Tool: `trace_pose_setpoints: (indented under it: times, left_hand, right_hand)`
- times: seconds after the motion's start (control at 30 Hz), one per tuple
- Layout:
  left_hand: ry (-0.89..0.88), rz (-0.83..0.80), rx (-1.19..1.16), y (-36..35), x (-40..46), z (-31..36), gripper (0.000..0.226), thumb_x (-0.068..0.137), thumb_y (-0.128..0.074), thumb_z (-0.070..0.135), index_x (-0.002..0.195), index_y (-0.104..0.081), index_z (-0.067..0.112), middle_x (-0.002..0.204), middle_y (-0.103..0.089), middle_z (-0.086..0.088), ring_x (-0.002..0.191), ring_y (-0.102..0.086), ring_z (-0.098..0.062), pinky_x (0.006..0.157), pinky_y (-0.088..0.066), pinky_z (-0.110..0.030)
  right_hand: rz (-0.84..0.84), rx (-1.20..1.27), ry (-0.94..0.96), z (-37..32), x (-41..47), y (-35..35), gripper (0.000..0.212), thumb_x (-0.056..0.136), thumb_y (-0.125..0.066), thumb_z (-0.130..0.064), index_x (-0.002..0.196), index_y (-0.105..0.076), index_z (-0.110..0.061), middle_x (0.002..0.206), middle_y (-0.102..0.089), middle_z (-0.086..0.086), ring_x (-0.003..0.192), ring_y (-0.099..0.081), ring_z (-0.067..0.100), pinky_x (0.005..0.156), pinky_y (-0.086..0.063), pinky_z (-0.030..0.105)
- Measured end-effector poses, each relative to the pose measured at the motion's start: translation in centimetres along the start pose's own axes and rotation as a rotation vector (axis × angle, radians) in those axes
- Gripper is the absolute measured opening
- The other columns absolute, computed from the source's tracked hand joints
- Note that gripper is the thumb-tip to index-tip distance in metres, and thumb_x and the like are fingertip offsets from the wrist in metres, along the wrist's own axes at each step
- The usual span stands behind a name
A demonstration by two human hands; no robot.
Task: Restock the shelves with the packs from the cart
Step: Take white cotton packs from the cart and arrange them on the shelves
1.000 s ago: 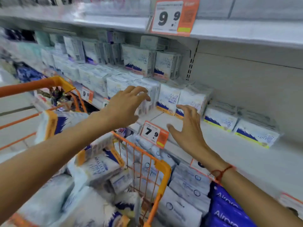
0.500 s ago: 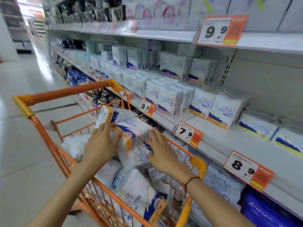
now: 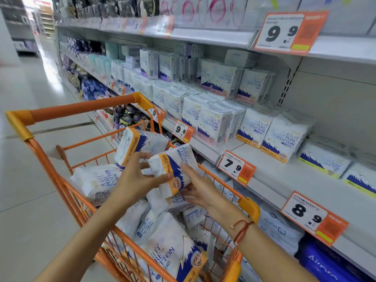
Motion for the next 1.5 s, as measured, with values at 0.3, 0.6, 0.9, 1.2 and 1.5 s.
trace_pose_setpoints:
  times: [0.3, 0.6, 0.9, 1.2, 1.5]
  left_hand:
    - [-0.113, -0.403, 0.386, 0.2, 0.1, 5.8, 0.063, 0.056, -0.081, 0.037, 0.114, -0.059, 0.032, 0.104, -0.069, 0.018, 0.094, -0.066, -0.002, 0.085, -0.052, -0.021]
    - [-0.260, -0.207, 1.465, -0.5, 9.3, 6.3, 0.100, 0.073, -0.075, 0.044, 0.150, -0.017, 0.021, 0.157, -0.017, -0.004, 0.144, -0.019, -0.025, 0.114, -0.021, -0.044]
    - [-0.588, 0.341, 1.022, 2.1, 4.7, 10.9, 0.069, 0.080, -0.069, 0.043, 0.137, -0.043, 0.013, 0.130, -0.052, -0.012, 0.117, -0.049, -0.033, 0.089, -0.045, -0.049]
    - [-0.609, 0.053, 0.221, -10.8, 7.0, 17.7, 0.054, 0.078, -0.070, 0.050, 0.122, -0.057, 0.023, 0.110, -0.062, 0.009, 0.097, -0.061, -0.013, 0.080, -0.052, -0.034]
    - [-0.427, -0.172, 0.278, -24.5, 11.5, 13.6, 0.056, 0.084, -0.068, 0.036, 0.124, -0.039, 0.010, 0.117, -0.059, -0.004, 0.107, -0.058, -0.026, 0.078, -0.043, -0.031]
  right_hand:
    - [-0.216, 0.418, -0.037, -2.0, -1.8, -1.1, 0.035, 0.087, -0.064, -0.028, 0.119, -0.060, -0.015, 0.101, -0.069, 0.007, 0.089, -0.063, 0.020, 0.082, -0.053, 0.037]
    - [0.101, 0.222, 0.248, -4.7, -3.6, 7.1, 0.053, 0.087, -0.066, -0.023, 0.132, -0.040, -0.025, 0.118, -0.065, 0.003, 0.087, -0.068, 0.012, 0.064, -0.054, 0.028]
    - [0.278, 0.071, 0.317, -5.8, -5.5, 13.3, 0.047, 0.085, -0.068, -0.020, 0.124, -0.041, -0.025, 0.112, -0.067, 0.007, 0.085, -0.069, 0.013, 0.064, -0.055, 0.024]
    - [0.569, 0.113, 0.388, -7.8, -7.8, 21.5, 0.040, 0.087, -0.067, -0.021, 0.119, -0.043, -0.020, 0.104, -0.064, -0.001, 0.087, -0.065, 0.012, 0.082, -0.054, 0.036]
    - [0.622, -0.173, 0.290, -6.6, -5.8, 28.4, 0.045, 0.088, -0.065, -0.021, 0.122, -0.035, -0.020, 0.123, -0.053, 0.000, 0.110, -0.056, 0.018, 0.099, -0.047, 0.041]
Point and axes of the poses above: each hand's wrist, its own x-axis towards the middle knuckle, its own y-axis out of the back of the hand, z = x × y, the point moved 9 cm from there along x, towards the middle knuckle
